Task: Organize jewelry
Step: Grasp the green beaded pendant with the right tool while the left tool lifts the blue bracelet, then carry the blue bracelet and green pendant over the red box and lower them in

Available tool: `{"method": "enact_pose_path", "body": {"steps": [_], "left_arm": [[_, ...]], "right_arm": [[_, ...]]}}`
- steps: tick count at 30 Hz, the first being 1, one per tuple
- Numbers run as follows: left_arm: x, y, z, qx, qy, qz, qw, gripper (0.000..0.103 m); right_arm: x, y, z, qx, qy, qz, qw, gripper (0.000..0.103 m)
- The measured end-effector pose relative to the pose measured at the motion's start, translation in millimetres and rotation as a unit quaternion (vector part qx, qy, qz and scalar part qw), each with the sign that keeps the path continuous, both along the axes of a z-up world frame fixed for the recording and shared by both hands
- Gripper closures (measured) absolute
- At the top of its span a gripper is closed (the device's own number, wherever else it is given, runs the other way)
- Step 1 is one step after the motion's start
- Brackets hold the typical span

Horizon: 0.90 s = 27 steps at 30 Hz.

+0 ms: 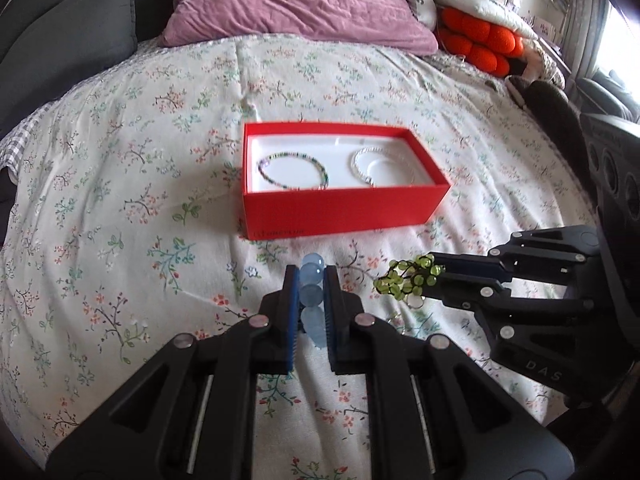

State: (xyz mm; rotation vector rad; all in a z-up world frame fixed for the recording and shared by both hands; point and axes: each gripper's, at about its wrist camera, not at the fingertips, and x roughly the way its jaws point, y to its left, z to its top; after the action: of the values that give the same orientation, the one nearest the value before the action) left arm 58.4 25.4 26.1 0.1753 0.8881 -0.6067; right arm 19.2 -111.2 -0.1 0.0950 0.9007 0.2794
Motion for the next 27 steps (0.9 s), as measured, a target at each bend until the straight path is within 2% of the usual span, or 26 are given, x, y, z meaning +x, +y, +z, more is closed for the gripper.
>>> {"method": "enact_pose_path", "body": {"steps": [12,27], "left_arm": [[-1.3,4.5,39.1,-0.043,-0.02,0.003,0.9989,0.09],[13.1,-14.1,64.0,-0.072,-0.038,0.017,0.9965,0.09]], "right_arm": [[1.3,-15.1,33.1,0.025,-0.027,-0.018,0.999,0.093],[15.6,-47.3,57.0,0.062,-0.039,-0.07,0.995,0.093]]}}
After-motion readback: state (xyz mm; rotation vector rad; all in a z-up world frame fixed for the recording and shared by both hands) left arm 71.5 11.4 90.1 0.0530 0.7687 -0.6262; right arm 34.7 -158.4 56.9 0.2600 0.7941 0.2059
